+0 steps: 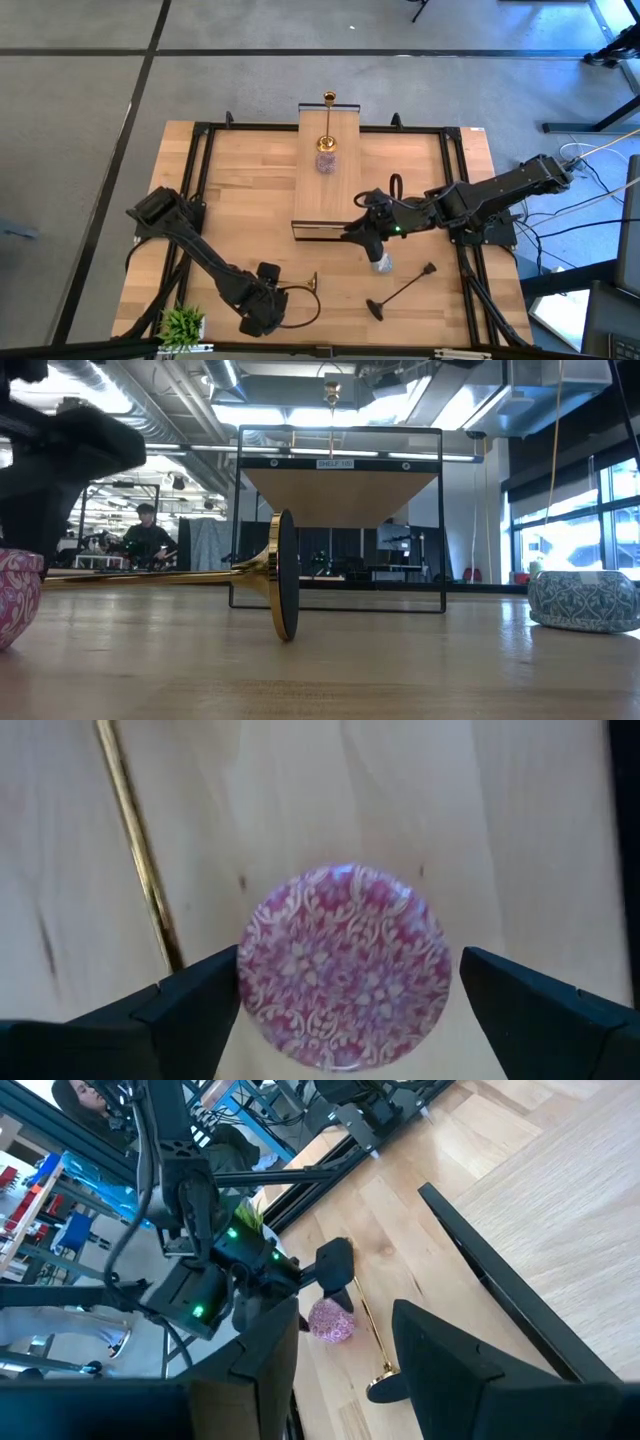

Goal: Pick & Place candle stick holders
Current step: Put the pink scented candle on the shelf

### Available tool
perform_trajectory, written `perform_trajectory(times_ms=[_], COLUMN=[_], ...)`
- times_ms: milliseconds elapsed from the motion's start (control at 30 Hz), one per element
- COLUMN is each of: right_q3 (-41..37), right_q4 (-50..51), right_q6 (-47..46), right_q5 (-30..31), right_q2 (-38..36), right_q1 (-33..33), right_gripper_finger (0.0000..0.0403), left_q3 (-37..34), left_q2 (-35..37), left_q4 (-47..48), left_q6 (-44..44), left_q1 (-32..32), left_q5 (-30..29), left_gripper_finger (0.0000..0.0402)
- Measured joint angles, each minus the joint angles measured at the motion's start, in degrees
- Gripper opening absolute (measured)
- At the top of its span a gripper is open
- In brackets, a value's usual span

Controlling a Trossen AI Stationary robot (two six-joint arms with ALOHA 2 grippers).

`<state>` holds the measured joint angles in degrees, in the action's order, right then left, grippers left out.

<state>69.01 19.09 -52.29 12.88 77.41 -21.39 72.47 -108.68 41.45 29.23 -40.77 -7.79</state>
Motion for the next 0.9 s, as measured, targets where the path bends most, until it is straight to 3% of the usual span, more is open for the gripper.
perform_trajectory(times_ms=[900], right_q3=[0.00], right_q4=[0.00], right_q6=[-1.33], right_q5=[0.02], right_q2=[0.00], right_q1=[-0.20], right_gripper_finger=[0.0167], left_q3=[0.24], left_q2=[-3.61], left_q4=[-1.35], left_q6=[5.55], left_q1=[3.00], left_q5=[5.32], left_gripper_finger=[0.0354])
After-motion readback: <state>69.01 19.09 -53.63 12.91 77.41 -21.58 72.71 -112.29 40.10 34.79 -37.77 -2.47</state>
